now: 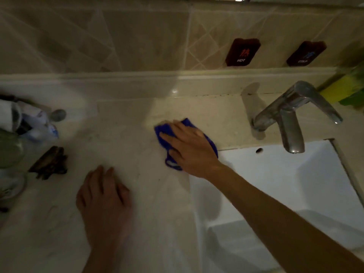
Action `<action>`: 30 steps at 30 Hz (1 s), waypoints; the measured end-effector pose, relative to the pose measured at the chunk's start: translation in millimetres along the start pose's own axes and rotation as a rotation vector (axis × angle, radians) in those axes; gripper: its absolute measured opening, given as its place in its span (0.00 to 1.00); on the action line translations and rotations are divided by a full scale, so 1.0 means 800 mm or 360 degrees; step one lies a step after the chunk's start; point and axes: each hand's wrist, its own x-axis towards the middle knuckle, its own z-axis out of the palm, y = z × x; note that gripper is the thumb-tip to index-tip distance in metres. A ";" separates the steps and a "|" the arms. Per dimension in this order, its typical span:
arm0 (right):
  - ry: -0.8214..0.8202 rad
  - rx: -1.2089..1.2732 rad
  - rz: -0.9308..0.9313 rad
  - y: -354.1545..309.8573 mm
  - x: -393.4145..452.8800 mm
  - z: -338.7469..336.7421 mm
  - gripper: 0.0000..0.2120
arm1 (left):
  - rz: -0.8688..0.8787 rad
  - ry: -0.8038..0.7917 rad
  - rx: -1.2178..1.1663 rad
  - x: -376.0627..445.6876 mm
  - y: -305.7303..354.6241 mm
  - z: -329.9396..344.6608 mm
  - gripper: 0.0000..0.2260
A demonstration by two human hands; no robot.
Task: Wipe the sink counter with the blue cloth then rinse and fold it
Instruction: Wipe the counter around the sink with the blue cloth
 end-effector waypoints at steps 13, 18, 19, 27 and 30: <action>-0.0262 0.0095 -0.0521 -0.066 -0.050 -0.004 0.25 | 0.0001 -0.0031 -0.0089 -0.001 -0.007 -0.005 0.20; -0.0477 -0.0063 -0.0666 -0.032 -0.033 -0.034 0.34 | -0.0185 -0.0009 -0.0751 -0.016 -0.019 -0.023 0.19; -0.0424 -0.0084 -0.0521 -0.021 -0.016 -0.032 0.34 | -0.0200 0.0005 -0.0722 -0.025 -0.029 -0.031 0.20; -0.0099 0.0200 -0.0778 -0.117 -0.089 -0.009 0.24 | -0.0165 -0.0049 -0.0150 -0.158 -0.120 -0.065 0.22; -0.0445 0.0245 -0.1240 -0.119 -0.135 -0.019 0.23 | -0.0103 -0.0098 0.0027 -0.179 -0.112 -0.061 0.23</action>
